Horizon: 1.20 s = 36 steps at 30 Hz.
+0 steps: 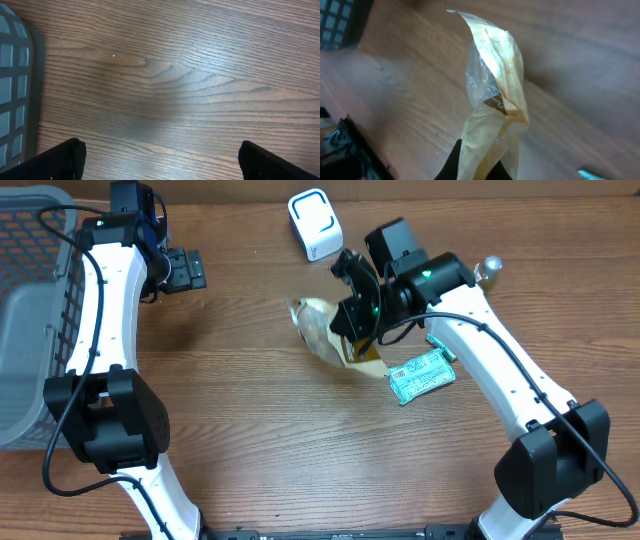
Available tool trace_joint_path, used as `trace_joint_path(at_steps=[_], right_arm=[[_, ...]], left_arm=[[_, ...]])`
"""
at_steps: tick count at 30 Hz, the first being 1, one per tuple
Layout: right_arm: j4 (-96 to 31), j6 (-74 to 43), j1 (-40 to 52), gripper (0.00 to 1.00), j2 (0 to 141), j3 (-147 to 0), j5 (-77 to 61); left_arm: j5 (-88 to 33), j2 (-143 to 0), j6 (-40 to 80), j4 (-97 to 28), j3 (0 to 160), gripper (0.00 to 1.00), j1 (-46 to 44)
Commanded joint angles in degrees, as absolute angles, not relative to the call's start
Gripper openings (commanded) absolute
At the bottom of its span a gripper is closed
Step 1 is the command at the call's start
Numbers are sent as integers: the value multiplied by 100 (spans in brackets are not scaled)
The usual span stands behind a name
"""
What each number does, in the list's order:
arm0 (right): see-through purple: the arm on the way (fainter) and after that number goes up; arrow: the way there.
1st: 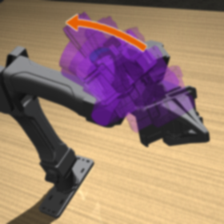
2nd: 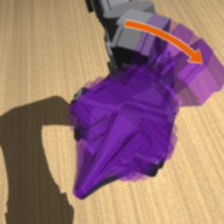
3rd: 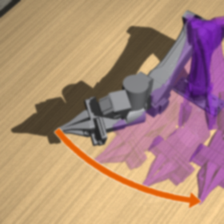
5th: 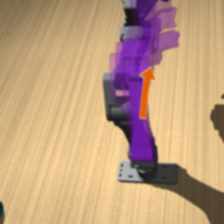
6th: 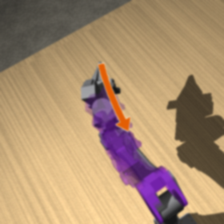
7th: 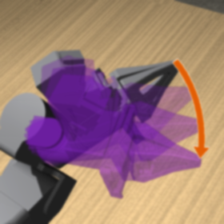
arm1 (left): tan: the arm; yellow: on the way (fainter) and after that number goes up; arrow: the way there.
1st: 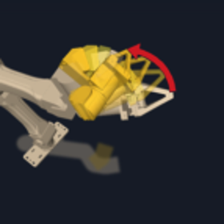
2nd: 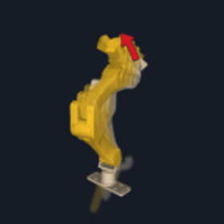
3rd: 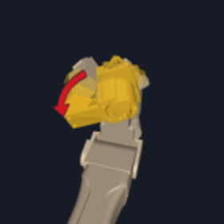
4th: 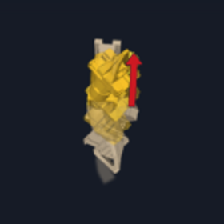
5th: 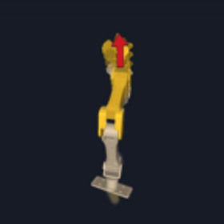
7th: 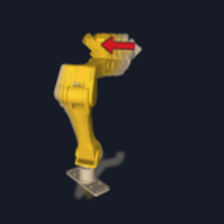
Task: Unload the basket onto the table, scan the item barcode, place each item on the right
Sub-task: 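Carry the snack pouch down and lower it onto the table centre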
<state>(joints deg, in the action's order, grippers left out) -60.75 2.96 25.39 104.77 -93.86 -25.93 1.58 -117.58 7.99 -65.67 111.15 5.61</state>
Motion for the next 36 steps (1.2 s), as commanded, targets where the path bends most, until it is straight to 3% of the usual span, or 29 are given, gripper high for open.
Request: trace_joint_path(at_steps=[1, 4, 11, 12, 17, 27, 31, 36], right_arm=[[-5902, 261, 2528, 4, 10541, -9013, -3037], [-5749, 303, 2528, 4, 10558, -8753, -3022], [-5527, 301, 2526, 20, 10558, -8545, -1656], [-5516, 301, 2526, 25, 10558, -8545, -1505], [-5308, 301, 2526, 77, 10558, -8545, -1271], [-4617, 298, 2528, 100, 10558, -8545, -1155], [-4587, 292, 2526, 100, 10558, -8543, -1107], [-4491, -366, 2526, 100, 10591, -8543, 19]], left_arm=[[191, -11764, 880, -6578, 11233, 99, 523], [191, -11764, 878, -6578, 11233, 100, 523], [191, -11764, 880, -6578, 11233, 100, 523], [191, -11764, 878, -6578, 11233, 99, 523], [191, -11764, 880, -6578, 11233, 99, 523], [191, -11764, 880, -6578, 11233, 100, 523], [191, -11764, 880, -6578, 11233, 100, 523], [191, -11764, 878, -6578, 11233, 100, 523]])
